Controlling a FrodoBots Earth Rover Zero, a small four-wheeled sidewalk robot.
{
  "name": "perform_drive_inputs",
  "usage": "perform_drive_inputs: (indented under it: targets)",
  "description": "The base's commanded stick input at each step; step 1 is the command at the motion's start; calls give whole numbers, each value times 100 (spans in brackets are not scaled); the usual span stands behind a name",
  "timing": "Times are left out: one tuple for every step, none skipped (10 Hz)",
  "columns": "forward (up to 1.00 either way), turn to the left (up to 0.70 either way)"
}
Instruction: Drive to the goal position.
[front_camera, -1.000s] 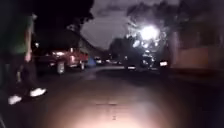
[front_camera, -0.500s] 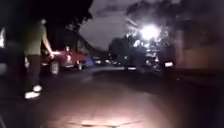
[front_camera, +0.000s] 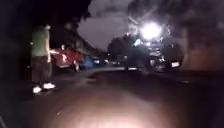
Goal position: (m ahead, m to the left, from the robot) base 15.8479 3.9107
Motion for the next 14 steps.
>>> perform_drive_inputs:
  targets:
    - [100, 0]
    - [100, 0]
    - [100, 0]
    - [100, 0]
    - [100, 0]
    - [87, 0]
    - [85, 0]
    - [85, 0]
    - [85, 0]
    - [85, 0]
    - [85, 0]
    - [85, 0]
    - [85, 0]
    - [85, 0]
